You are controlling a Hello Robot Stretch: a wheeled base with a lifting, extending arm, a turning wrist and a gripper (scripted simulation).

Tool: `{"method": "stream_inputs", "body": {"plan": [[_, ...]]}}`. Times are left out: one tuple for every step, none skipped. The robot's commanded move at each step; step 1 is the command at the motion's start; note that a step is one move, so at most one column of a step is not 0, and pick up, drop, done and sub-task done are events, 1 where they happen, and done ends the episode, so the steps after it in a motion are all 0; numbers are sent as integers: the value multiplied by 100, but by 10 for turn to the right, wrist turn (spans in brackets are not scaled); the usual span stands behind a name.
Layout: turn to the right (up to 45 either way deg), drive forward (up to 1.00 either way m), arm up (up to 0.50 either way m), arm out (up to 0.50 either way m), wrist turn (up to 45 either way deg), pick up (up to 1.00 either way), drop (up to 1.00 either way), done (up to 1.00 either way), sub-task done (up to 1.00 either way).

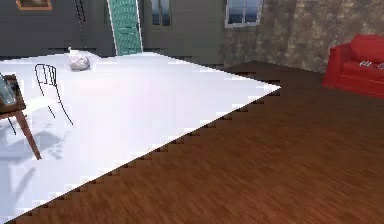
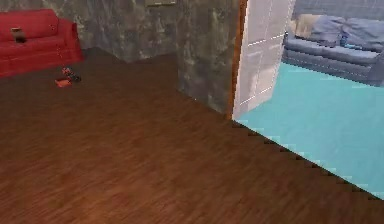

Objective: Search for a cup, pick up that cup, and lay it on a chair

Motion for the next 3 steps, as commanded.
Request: {"method": "stream_inputs", "body": {"plan": [[-240,0,0,0,0,0,0,0,0],[0,100,0,0,0,0,0,0,0],[0,100,0,0,0,0,0,0,0]]}}
